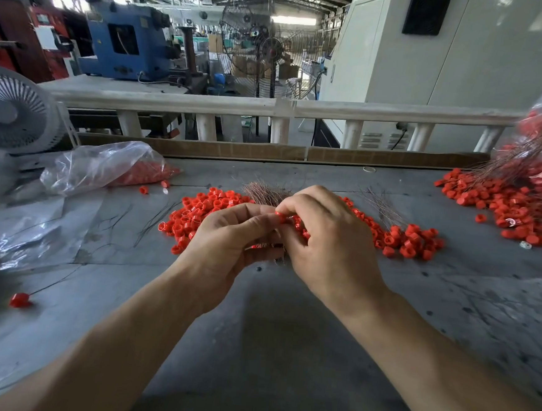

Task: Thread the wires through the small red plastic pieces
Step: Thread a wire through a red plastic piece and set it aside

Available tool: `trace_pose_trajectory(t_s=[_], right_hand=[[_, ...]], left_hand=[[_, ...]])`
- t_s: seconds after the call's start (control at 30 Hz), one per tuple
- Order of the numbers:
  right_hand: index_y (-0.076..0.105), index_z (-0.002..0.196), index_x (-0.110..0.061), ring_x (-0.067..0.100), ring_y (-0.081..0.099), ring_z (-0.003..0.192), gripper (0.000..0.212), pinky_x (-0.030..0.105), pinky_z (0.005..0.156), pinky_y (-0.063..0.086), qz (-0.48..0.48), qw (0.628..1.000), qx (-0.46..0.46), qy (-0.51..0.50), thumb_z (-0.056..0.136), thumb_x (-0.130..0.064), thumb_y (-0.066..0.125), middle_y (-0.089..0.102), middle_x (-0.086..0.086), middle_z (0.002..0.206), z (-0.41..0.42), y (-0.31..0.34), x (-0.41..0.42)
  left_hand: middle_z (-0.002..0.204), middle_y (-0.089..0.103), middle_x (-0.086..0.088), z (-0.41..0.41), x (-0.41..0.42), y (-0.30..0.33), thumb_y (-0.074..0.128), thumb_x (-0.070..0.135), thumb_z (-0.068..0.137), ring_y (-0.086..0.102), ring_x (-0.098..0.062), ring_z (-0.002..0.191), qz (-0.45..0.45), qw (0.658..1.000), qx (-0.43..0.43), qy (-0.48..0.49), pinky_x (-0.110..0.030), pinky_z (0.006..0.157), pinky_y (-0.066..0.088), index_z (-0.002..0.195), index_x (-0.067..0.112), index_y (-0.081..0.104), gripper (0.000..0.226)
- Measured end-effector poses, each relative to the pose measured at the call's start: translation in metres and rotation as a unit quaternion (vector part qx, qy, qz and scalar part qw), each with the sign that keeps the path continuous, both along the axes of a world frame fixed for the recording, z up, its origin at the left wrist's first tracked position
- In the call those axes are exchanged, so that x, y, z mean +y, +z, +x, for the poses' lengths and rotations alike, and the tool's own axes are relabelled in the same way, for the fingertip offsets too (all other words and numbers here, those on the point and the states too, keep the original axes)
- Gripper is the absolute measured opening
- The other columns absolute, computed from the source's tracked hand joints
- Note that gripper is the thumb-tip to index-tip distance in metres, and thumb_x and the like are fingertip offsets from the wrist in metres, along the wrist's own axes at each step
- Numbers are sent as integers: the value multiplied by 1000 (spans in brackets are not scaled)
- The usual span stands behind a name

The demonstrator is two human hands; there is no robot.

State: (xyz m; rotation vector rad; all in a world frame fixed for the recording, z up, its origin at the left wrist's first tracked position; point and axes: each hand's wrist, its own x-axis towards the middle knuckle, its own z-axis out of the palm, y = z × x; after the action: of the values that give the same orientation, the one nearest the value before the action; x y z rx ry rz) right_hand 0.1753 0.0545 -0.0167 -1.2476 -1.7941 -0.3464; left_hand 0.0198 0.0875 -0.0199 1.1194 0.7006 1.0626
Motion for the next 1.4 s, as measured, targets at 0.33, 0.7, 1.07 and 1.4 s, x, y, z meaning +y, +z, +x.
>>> trace_pose_trajectory(t_s=[0.33, 0.7, 1.07, 1.4], right_hand=[[72, 93, -15, 17, 63, 88, 5, 26, 66, 51, 27, 999, -30, -13, 90, -16, 75, 65, -3, 94, -1, -1, 1], [70, 84, -12, 18, 61, 84, 7, 29, 70, 49, 39, 999, 13, 2, 90, -14, 74, 65, -2, 88, 3, 1, 1], [74, 90, -8, 22, 61, 83, 5, 32, 71, 50, 95, 994, 11, 43, 93, -8, 70, 64, 2, 87, -1, 5, -2], [71, 108, -7, 20, 68, 95, 18, 35, 79, 57, 49, 992, 0, 115, 94, -18, 72, 70, 4, 102, -1, 2, 0]], left_hand=[[101, 67, -23, 0, 0, 1, 69, 19, 81, 62, -34, 97, 3, 1000, 12, 17, -50, 93, 54, 114, -12, 64, 46], [102, 69, -23, -1, -2, 4, 66, 20, 84, 65, -31, 94, -10, 1000, 13, 3, -46, 91, 56, 112, -7, 68, 39], [101, 71, -27, 1, -6, 6, 52, 38, 92, 68, -34, 90, -3, 998, 45, -36, -41, 80, 56, 103, -6, 71, 49], [102, 70, -18, -6, 0, 7, 59, 23, 89, 67, -29, 96, 4, 998, -55, -37, -37, 88, 55, 111, -2, 66, 34]])
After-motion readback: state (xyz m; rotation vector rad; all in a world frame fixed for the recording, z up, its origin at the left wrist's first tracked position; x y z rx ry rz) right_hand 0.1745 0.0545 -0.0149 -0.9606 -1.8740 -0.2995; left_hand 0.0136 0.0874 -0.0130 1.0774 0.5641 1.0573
